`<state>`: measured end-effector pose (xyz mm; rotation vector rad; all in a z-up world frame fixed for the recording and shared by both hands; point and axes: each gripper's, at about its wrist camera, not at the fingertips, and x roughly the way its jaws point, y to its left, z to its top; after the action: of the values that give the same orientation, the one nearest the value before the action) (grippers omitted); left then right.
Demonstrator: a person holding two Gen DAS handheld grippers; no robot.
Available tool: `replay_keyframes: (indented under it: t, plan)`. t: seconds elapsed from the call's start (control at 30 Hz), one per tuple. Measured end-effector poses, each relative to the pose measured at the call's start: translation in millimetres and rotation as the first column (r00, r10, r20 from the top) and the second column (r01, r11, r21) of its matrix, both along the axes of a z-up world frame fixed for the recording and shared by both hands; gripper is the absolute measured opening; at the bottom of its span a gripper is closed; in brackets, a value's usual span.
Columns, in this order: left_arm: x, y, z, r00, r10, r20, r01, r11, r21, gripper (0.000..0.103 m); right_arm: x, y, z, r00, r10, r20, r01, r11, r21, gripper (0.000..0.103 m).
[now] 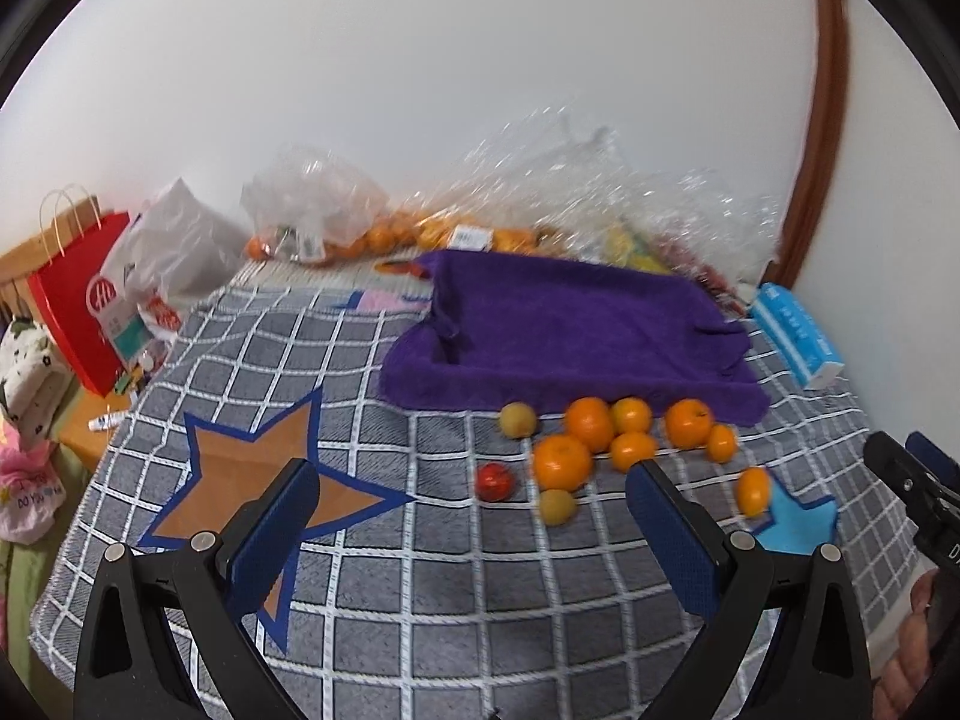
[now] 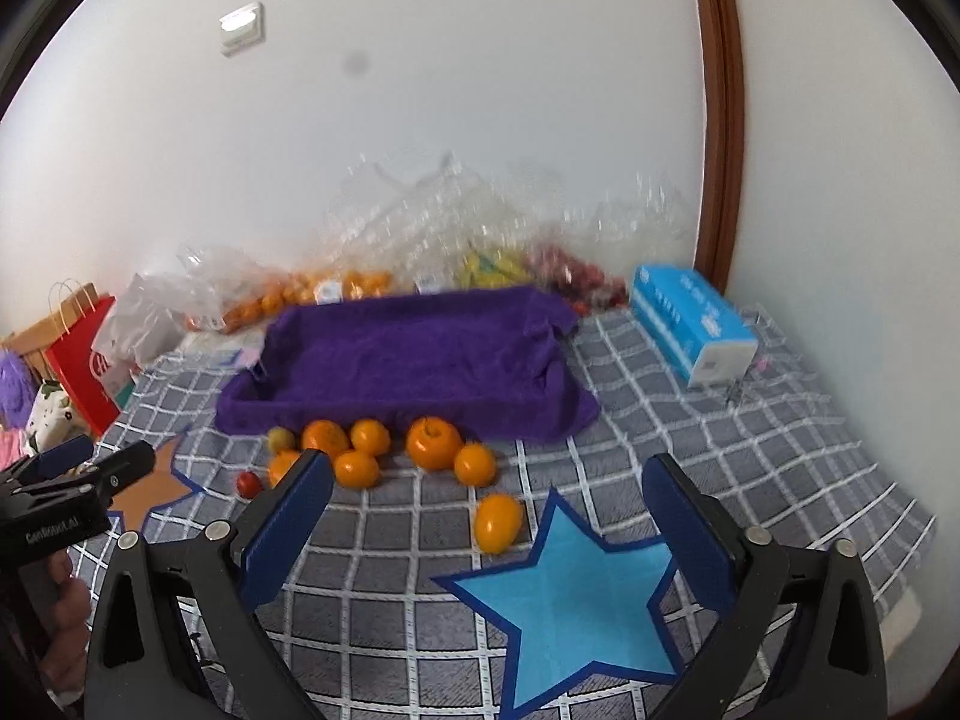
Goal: Organize fruits
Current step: 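Reach the right tool to the orange tangerine and close on it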
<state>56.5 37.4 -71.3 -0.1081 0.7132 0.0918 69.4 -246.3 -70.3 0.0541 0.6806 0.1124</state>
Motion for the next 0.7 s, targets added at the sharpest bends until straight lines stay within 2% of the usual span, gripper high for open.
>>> replay_keyframes:
  t: [0.1,0.27,0.4,0.57,0.7]
  plan:
    - [11.5,8.2,-15.6,0.999,0.004,-0.032,-0.003,1.0,0.013,0.101,15.2,-2.0,-22.9,0.998,-0.017,-0.06,0.016,1.0,-0.017,0.095]
    - [28.6,24.0,-38.6,0.995,0.012,-0.099,-0.011,1.0,0.006,0.1,31.3,-0.2,-59.8,0.991,-0.015,-0.131,0.016,1.0,0.011,0.083]
    - [36.7,34.7,-52.5,0.991,0.031,-0.129,-0.033,0.999,-0.012,0.1,43.0,2.8,-80.4,0.985,-0.026,-0.171,0.029,0.999,0.015,0.073]
    - [39.1,31.4,-59.2,0.99,-0.008,-0.139,0.004,1.0,-0.026,0.1,57.2,4.4,-97.2,0.978,-0.022,-0.209,0.031,0.999,0.04,0.062]
    - [38.6,19.9,-61.2,0.99,-0.059,-0.132,0.052,0.997,-0.054,0.1,65.0,7.8,-107.4,0.97,-0.01,-0.244,0.019,0.999,0.034,0.033]
